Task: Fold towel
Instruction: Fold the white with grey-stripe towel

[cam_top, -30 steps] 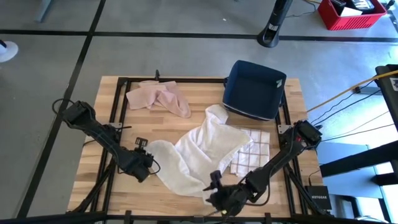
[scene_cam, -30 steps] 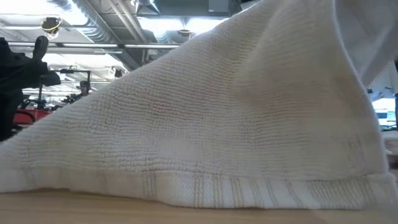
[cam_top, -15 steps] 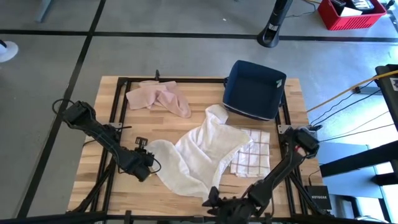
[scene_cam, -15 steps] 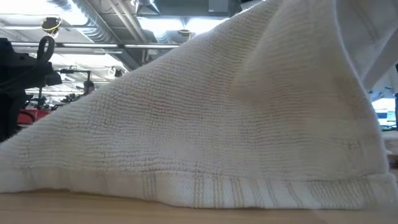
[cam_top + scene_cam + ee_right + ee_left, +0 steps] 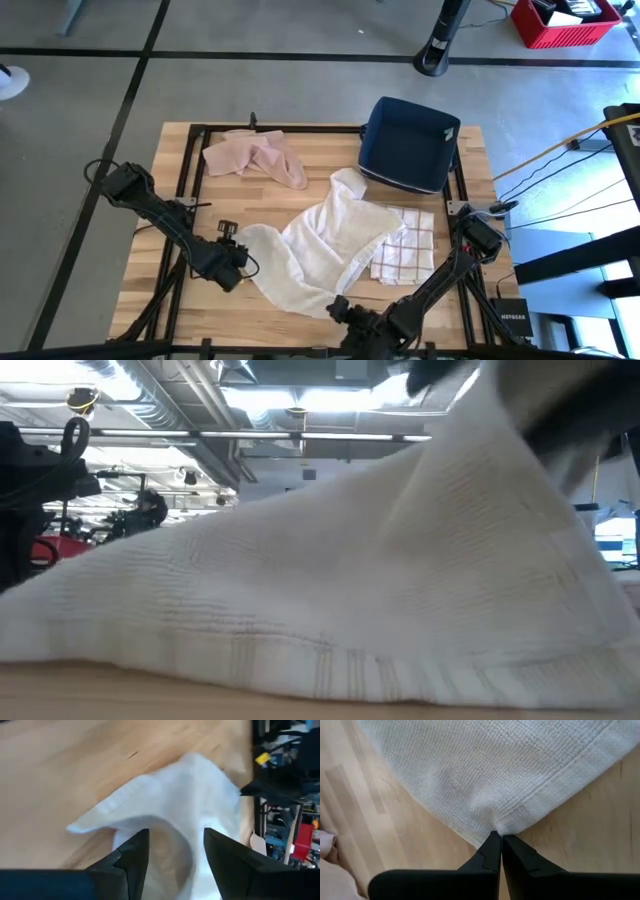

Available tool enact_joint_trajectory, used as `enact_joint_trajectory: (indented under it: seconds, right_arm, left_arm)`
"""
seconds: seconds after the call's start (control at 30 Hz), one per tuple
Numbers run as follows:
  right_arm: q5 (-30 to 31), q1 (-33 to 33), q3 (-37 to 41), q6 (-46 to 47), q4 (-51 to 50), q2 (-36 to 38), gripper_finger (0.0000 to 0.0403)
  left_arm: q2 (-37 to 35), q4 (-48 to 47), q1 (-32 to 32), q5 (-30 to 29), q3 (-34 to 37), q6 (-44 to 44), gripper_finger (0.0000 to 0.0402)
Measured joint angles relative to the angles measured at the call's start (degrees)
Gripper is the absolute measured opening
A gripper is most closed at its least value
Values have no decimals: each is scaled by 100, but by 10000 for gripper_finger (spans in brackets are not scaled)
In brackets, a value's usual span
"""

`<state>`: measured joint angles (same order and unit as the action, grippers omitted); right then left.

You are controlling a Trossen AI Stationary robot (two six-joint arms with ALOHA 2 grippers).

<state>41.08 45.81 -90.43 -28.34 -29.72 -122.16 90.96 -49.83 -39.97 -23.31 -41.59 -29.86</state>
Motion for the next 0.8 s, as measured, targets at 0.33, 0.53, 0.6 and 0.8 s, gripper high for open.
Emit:
enact_joint_trajectory:
  seconds: [0.33, 0.53, 0.6, 0.8]
  right_arm:
    - [3, -246, -2, 2266, -49, 4, 12]
    - [964, -235, 0, 4759, -1309, 391, 5]
    - [1077, -235, -9, 6093, -2133, 572, 7]
    - [-133, -322, 78, 8998, -3790, 652, 10]
  left_arm:
    - [0, 79, 1, -73, 3, -14, 4]
    - [0, 103, 2, -90, 3, -102, 5]
    - [0, 104, 2, -96, 3, -262, 5]
    - [0, 121, 2, -134, 3, -746, 5]
